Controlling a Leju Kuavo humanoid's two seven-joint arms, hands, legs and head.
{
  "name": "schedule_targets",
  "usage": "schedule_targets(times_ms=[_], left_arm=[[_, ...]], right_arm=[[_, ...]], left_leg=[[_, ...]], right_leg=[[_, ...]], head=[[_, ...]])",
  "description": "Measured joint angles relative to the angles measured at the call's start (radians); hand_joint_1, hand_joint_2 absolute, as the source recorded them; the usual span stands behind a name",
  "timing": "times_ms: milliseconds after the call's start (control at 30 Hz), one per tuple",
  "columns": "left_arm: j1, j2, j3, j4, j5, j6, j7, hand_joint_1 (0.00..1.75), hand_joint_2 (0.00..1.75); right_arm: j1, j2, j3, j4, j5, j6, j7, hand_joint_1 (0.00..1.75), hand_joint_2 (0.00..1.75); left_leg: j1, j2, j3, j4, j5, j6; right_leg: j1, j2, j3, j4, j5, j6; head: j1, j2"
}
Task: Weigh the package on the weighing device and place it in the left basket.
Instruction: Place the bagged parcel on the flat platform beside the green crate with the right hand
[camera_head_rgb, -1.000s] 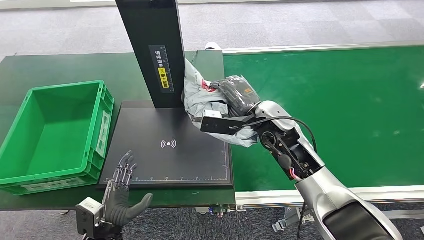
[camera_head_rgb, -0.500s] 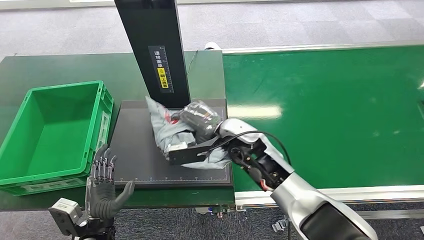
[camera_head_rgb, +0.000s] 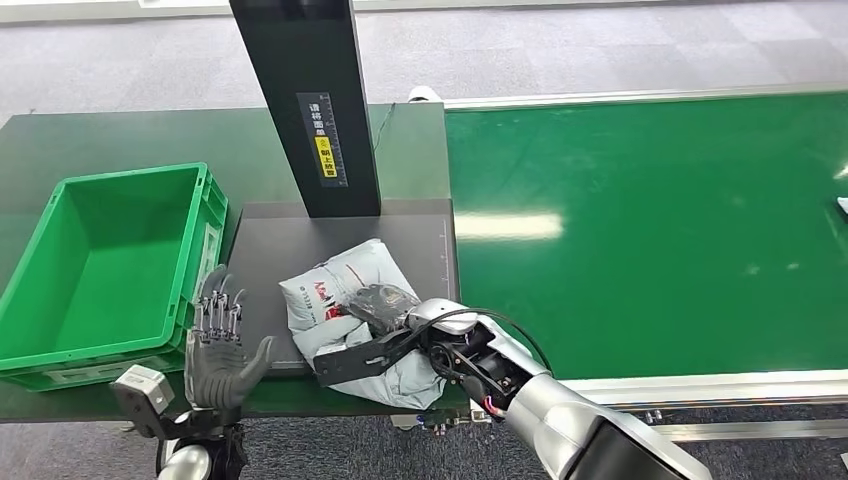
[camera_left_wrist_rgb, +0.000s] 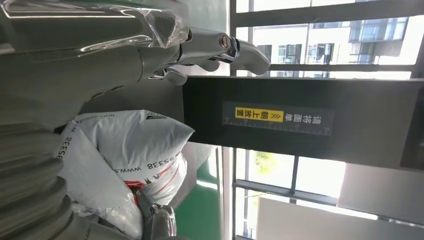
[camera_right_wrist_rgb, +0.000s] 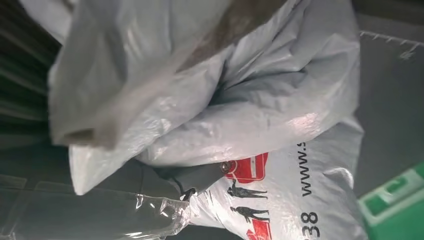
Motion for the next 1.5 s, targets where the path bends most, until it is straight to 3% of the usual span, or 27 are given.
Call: schedule_targets(times_ms=[33, 400, 733, 1067, 1167, 1333, 1500], left_arm=[[-0.007, 0.002, -0.006, 0.010, 0.004, 0.003, 0.001, 0.00, 1.75], [-0.017, 0.020, -0.036, 0.048, 0.015, 0.010, 0.002, 0.00, 1.75], [-0.017, 0.030, -0.046, 0.050, -0.004, 0.003, -0.018, 0.00, 1.75], [-0.018, 0.039, -0.092, 0.064, -0.055, -0.020, -0.029, 0.00, 1.75], [-0.018, 0.041, -0.108, 0.064, -0.129, 0.009, -0.030, 0.00, 1.75], [-0.018, 0.047, -0.166, 0.057, -0.366, 0.137, -0.015, 0.00, 1.75], [-0.025, 0.051, -0.230, 0.052, -0.573, 0.227, 0.044, 0.00, 1.75]], right_arm=[[0.002, 0.000, 0.000, 0.003, -0.007, -0.009, 0.014, 0.00, 1.75], [0.027, -0.014, -0.027, 0.005, -0.090, -0.070, 0.011, 0.00, 1.75], [0.135, -0.058, -0.253, -0.159, -0.385, -0.151, -0.217, 0.00, 1.75], [0.247, -0.056, -0.428, -0.293, -0.530, -0.168, -0.360, 0.00, 1.75], [0.276, -0.054, -0.468, -0.320, -0.568, -0.156, -0.399, 0.00, 1.75], [0.318, -0.054, -0.523, -0.364, -0.596, -0.145, -0.416, 0.00, 1.75], [0.345, -0.054, -0.559, -0.394, -0.606, -0.137, -0.425, 0.00, 1.75]], left_leg=[[0.000, 0.000, 0.001, 0.000, 0.000, 0.000], [0.000, 0.001, 0.006, 0.000, 0.000, 0.000], [0.000, 0.001, 0.000, 0.000, 0.000, 0.000], [0.000, 0.001, -0.003, 0.000, 0.000, 0.000], [0.000, 0.001, -0.003, 0.000, 0.000, 0.000], [0.000, 0.001, -0.003, 0.000, 0.000, 0.000], [0.000, 0.001, -0.003, 0.000, 0.000, 0.000]], right_leg=[[0.000, 0.000, 0.001, 0.000, 0.000, 0.000], [0.000, 0.001, 0.006, 0.000, 0.000, 0.000], [0.000, 0.001, 0.000, 0.000, 0.000, 0.000], [0.000, 0.001, -0.002, 0.000, 0.000, 0.000], [0.000, 0.001, -0.002, 0.000, 0.000, 0.000], [0.000, 0.001, -0.002, 0.000, 0.000, 0.000], [0.000, 0.001, -0.003, 0.000, 0.000, 0.000]], head=[[0.000, 0.000], [0.000, 0.000], [0.000, 0.000], [0.000, 0.000], [0.000, 0.000], [0.000, 0.000], [0.000, 0.000]])
